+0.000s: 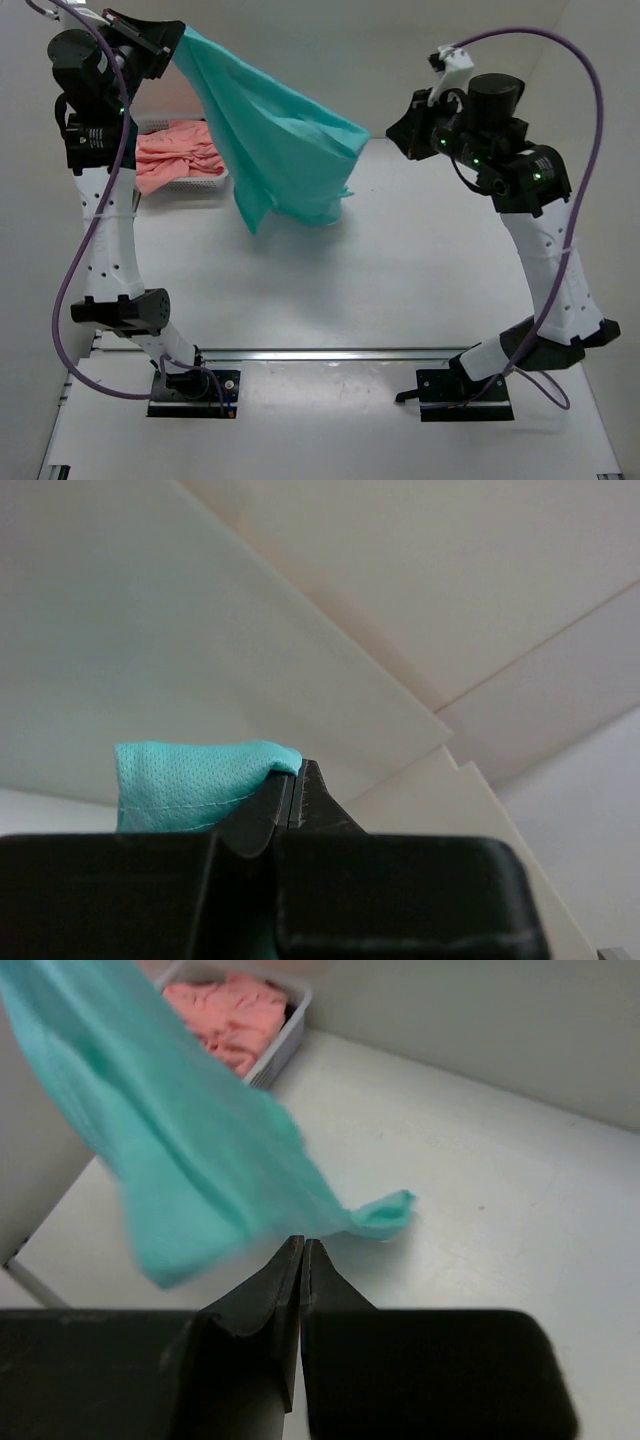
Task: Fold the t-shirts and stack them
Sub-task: Flatten the tshirt out
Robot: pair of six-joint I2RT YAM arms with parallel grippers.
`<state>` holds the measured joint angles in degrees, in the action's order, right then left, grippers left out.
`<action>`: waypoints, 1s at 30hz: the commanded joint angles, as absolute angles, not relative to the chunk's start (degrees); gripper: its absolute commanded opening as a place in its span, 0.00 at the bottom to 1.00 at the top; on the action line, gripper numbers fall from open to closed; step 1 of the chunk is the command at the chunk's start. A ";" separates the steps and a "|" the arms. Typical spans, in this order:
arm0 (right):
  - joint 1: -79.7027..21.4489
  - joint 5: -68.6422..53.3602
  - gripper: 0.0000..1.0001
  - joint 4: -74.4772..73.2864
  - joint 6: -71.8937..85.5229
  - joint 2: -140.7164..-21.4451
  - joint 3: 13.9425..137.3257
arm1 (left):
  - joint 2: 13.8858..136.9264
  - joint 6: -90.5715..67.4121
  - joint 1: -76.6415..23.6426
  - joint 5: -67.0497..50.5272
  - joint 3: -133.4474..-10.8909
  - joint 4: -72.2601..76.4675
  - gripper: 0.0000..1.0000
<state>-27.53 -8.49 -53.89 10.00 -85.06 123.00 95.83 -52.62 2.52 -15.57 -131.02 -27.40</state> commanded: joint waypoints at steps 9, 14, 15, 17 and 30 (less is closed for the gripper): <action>-16.00 -3.76 0.00 -43.42 6.15 -78.66 128.41 | 94.92 -54.14 3.69 -17.83 -133.34 -18.02 0.00; -14.22 -12.21 0.00 -44.21 8.96 -79.28 123.95 | 95.01 -55.02 2.47 -22.49 -132.80 -17.58 0.00; -14.76 -15.87 0.00 -44.12 9.92 -79.36 121.32 | 95.10 -55.19 2.29 -23.63 -132.28 -17.58 0.00; -18.51 -20.99 0.00 -44.73 11.59 -81.12 118.49 | 95.18 -55.63 1.15 -25.82 -131.23 -17.93 0.00; -38.57 -25.49 0.93 -32.44 13.71 -101.49 118.99 | 91.23 -55.64 0.62 -28.74 -126.48 -20.39 0.00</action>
<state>-36.97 -24.01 -40.42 13.45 -100.40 112.97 95.55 -55.46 0.89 -26.94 -126.98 -21.02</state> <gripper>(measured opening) 0.908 0.022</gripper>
